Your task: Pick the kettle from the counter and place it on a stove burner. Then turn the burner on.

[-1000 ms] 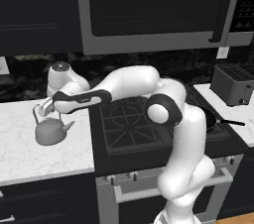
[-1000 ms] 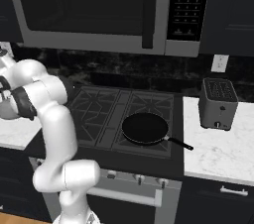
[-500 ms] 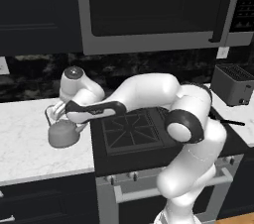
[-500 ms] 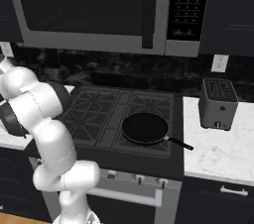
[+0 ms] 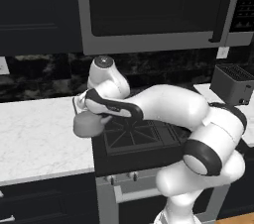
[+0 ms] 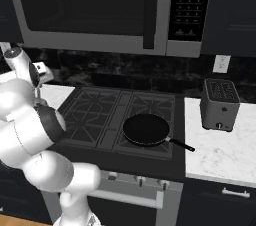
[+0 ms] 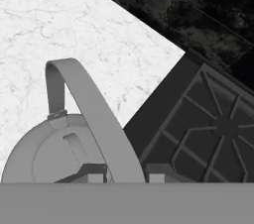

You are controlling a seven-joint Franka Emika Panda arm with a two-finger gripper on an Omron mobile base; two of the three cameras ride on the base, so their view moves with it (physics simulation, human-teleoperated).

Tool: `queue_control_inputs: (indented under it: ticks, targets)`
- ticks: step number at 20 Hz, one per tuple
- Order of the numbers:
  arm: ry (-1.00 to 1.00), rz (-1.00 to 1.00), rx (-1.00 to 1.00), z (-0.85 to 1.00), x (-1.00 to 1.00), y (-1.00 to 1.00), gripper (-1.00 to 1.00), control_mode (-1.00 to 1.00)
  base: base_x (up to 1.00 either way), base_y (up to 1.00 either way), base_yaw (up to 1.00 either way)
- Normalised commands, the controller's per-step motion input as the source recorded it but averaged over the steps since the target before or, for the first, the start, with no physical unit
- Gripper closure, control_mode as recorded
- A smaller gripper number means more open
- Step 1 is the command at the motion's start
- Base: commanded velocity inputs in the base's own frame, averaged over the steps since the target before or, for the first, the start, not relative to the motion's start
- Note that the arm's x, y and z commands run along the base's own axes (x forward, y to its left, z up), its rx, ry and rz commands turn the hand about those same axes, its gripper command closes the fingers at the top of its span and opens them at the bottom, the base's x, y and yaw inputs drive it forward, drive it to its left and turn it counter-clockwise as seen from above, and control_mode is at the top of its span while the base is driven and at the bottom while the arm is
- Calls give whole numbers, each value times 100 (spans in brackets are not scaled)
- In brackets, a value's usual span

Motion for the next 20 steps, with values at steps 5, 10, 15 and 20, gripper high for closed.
queue_control_inputs:
  ticks: [5,10,15,20]
  targets:
    - [0,-12,0,0,0,-100,100,-100,0,0,0]
    - [-8,-8,0,-5,0,-93,100,-100,0,0,0]
    - [-15,-2,0,-17,5,-58,100,-100,0,0,0]
    - [-21,0,-1,-16,6,-4,100,-100,0,0,0]
